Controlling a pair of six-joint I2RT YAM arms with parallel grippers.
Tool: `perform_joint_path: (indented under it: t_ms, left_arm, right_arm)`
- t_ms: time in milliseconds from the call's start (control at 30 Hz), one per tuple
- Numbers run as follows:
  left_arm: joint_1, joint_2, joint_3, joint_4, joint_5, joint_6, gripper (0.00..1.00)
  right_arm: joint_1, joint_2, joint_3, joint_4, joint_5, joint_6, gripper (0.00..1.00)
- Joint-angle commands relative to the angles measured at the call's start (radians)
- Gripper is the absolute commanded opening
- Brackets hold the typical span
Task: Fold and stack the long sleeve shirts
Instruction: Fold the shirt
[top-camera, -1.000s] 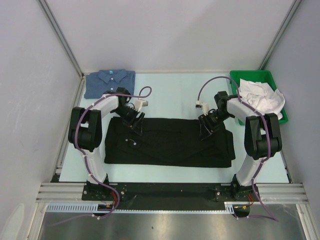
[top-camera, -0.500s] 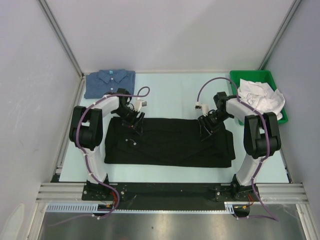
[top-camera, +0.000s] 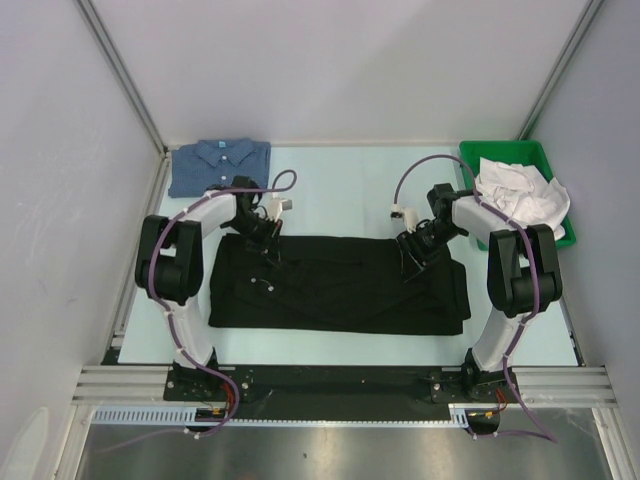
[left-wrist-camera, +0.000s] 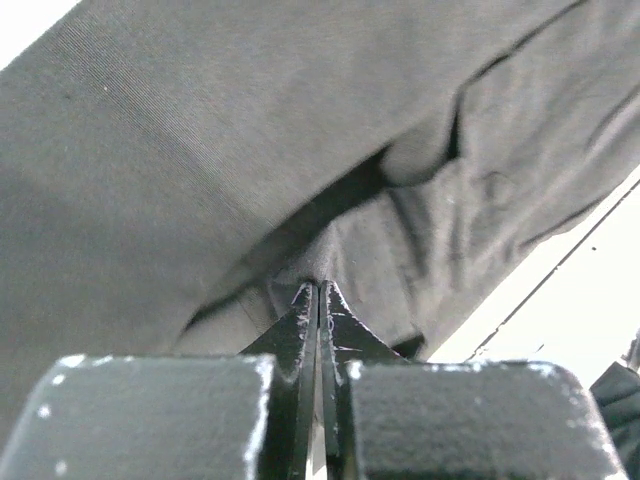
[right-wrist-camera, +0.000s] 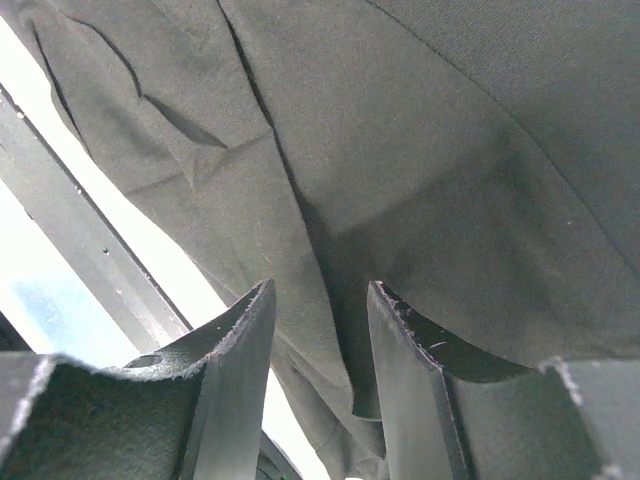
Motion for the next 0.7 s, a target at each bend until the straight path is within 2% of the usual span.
perform_joint_path:
  t_ms: [0,167,267,433,633,667]
  left_arm:
    - [-0.004,-0.146,0.035,-0.024,0.041,0.01,0.0]
    - [0.014,-0.232,0.061,-0.056,0.028,0.08,0.0]
    - [0.063,-0.238,0.064,-0.055,0.013,0.084,0.0]
    - [0.167,-0.193,0.049,-0.015,-0.036,0.072,0.0]
    - [0.183,-0.104,0.031,0.036,-0.047,0.055,0.01]
    - [0.181,-0.094,0.031,0.037,-0.051,0.049,0.06]
  right_arm:
    - [0.004,0.006,0.055,-0.016,0.011,-0.011,0.48]
    - [-0.007,0.01,0.078,-0.025,0.014,-0.01,0.48]
    - [-0.015,0.012,0.098,-0.033,0.016,-0.004,0.5]
    - [-0.019,-0.001,0.116,-0.045,0.027,-0.005,0.5]
    - [-0.035,-0.004,0.118,-0.042,0.063,-0.004,0.5]
    - [-0.035,0.001,0.119,-0.036,0.079,-0.004,0.49]
